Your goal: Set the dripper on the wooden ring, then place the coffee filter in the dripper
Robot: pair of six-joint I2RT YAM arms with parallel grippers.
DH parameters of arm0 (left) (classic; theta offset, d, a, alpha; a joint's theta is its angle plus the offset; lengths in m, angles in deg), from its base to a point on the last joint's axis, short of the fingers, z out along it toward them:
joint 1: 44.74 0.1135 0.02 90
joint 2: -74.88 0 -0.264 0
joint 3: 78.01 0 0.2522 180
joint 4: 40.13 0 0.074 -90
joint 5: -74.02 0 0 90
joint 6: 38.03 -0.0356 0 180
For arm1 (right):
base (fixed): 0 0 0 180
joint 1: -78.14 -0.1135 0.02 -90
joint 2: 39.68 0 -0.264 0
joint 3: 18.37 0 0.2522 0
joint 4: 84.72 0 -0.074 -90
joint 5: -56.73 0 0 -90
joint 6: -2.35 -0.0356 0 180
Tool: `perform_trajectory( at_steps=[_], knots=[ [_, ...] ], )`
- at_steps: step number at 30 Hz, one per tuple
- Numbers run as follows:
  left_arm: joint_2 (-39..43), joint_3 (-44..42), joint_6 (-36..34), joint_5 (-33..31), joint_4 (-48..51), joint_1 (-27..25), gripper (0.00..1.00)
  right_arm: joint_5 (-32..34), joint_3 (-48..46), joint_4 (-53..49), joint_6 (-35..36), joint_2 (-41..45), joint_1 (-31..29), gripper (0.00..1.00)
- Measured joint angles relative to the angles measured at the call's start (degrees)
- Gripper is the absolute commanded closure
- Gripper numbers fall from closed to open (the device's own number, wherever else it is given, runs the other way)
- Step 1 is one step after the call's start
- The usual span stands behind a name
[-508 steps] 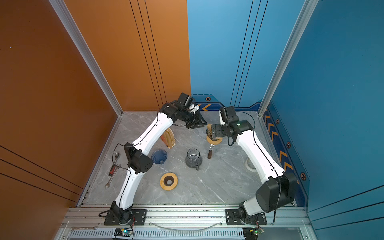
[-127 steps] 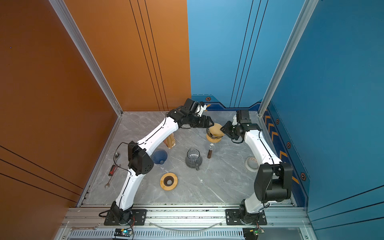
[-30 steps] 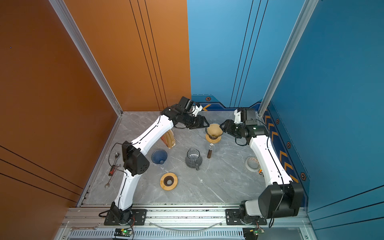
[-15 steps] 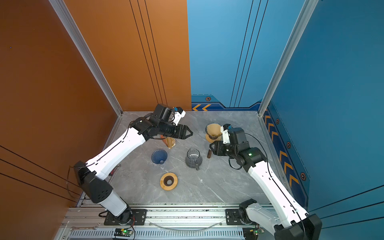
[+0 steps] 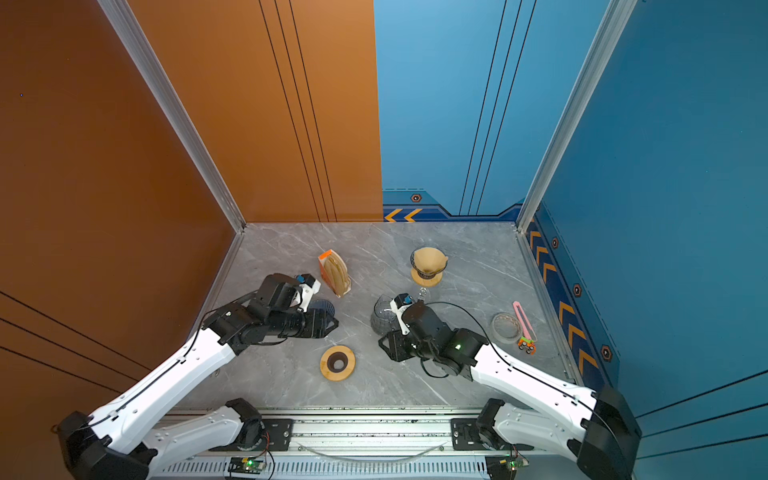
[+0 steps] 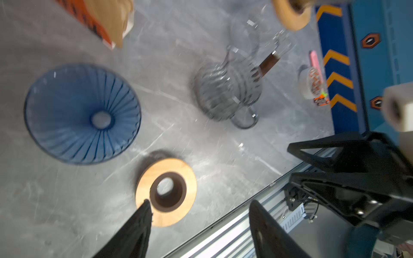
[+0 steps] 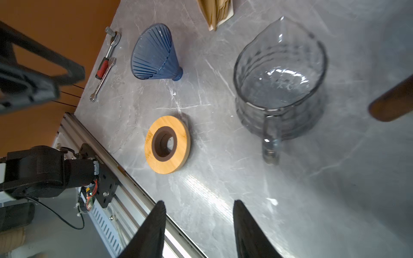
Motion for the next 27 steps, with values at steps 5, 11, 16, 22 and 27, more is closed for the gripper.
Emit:
perform_trajectory(
  at_steps=[5, 11, 16, 22, 27],
  knots=[
    [6.3, -11.6, 3.5, 0.5, 0.0, 2.2, 0.33, 4.2, 1.0, 4.2, -3.9, -8.0, -6.2, 0.81],
    [11.1, -19.0, 7.2, 4.0, -1.8, 6.0, 0.34, 6.1, 5.8, 6.4, -6.3, -18.4, -9.5, 0.98],
    [11.0, -21.0, 10.1, 5.1, -3.8, 6.3, 0.35, 6.1, 9.6, 6.8, -6.6, -26.0, -11.6, 1.0],
    [11.3, -25.2, 13.8, 5.1, -6.4, 6.4, 0.35, 6.1, 12.0, 6.8, -6.6, -31.8, -13.5, 1.0],
    [11.3, -26.3, 15.2, 5.2, -7.6, 6.6, 0.35, 6.5, 12.8, 6.7, -6.7, -33.7, -14.0, 1.0]
  ],
)
